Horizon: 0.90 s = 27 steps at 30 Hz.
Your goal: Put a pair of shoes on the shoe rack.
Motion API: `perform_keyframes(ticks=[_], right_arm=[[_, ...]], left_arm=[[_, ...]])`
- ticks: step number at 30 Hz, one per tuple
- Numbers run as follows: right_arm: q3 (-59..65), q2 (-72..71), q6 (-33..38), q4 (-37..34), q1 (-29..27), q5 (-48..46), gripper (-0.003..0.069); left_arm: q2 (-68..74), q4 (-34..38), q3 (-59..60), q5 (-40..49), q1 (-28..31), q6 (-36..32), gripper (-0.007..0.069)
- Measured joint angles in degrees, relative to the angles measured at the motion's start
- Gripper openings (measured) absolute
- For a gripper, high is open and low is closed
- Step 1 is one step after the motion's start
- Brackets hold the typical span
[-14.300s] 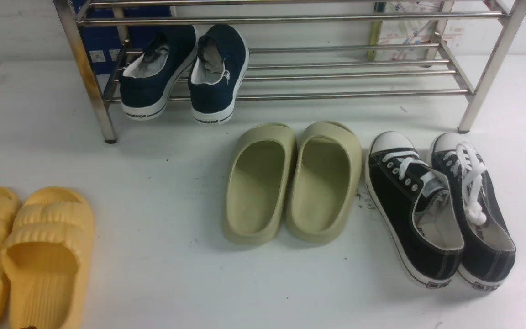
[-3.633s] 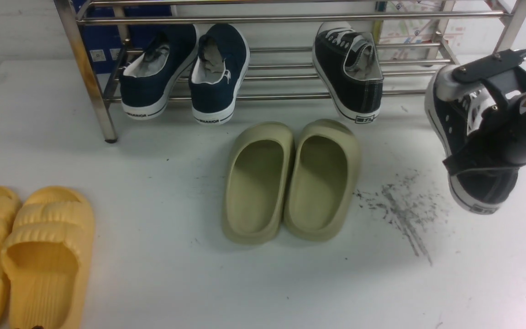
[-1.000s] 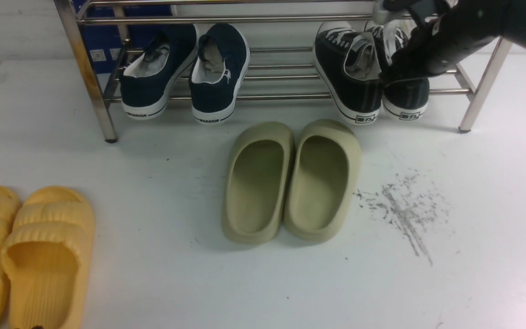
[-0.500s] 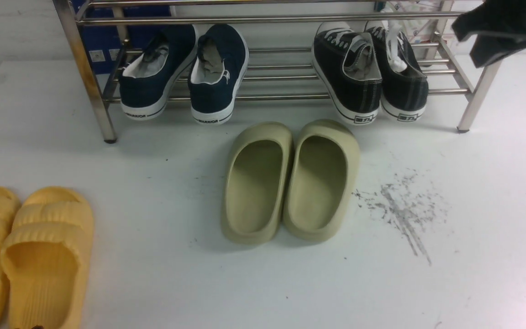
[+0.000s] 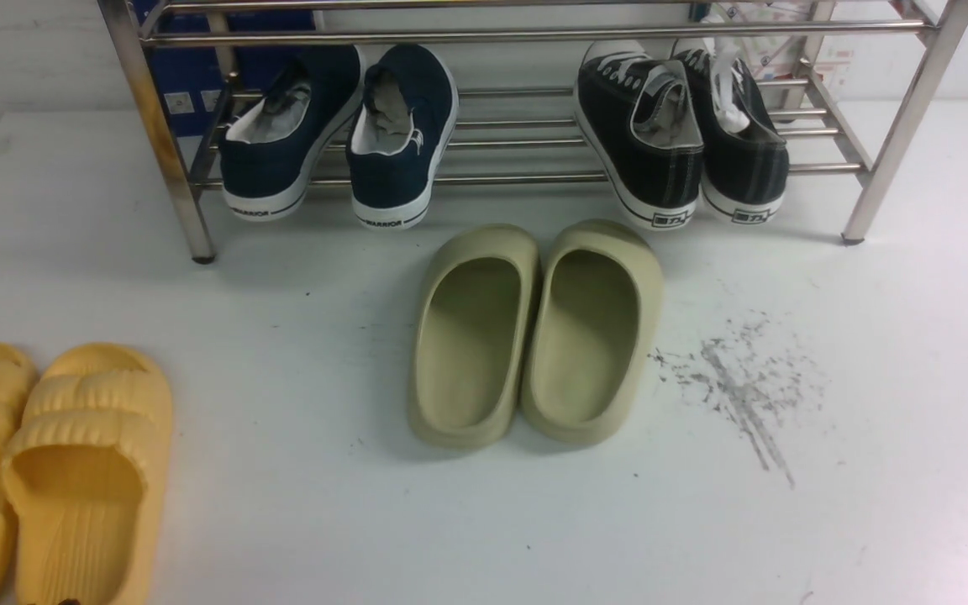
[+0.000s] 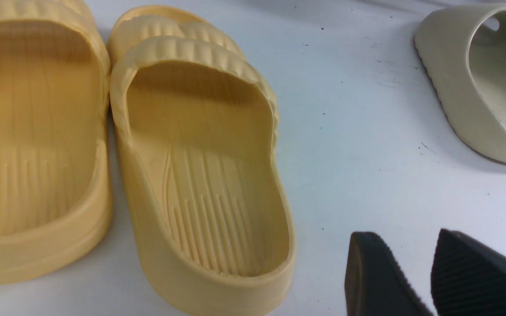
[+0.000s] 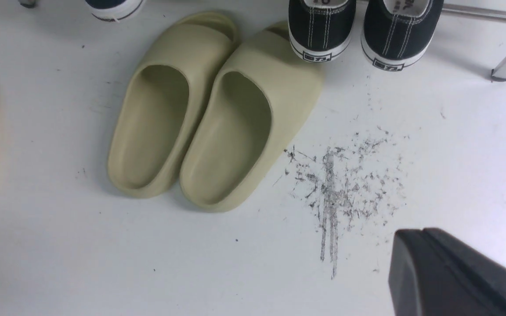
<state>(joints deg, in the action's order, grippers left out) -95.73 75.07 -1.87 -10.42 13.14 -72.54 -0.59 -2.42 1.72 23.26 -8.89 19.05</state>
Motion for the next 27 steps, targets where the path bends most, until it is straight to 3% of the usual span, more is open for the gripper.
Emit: perform_keyframes(ticks=[11,15,19,22,27], right_arm=[[0.2,-2.1,-0.5,0.1,-0.1,0.0,-0.0001],[3.2,-7.6,4.0,1.3,-1.8,2.3,0.0002],[13.6,-15.5,7.7,2.4,-4.6,12.9,0.0004],[33.1,-27.8,9.5,5.4,-7.1,28.9,0.0005],[59.7,-44.7,8.2,7.9,-9.3,43.7,0.0010]], left_arm=[[0.0,0.0,0.0,0.0,0.0,0.0,0.0219],[0.0,0.0,0.0,0.0,0.0,0.0,0.0219],[0.0,0.0,0.0,0.0,0.0,0.0,0.0219],[0.0,0.0,0.0,0.0,0.0,0.0,0.0219],[0.0,0.0,0.0,0.0,0.0,0.0,0.0219]])
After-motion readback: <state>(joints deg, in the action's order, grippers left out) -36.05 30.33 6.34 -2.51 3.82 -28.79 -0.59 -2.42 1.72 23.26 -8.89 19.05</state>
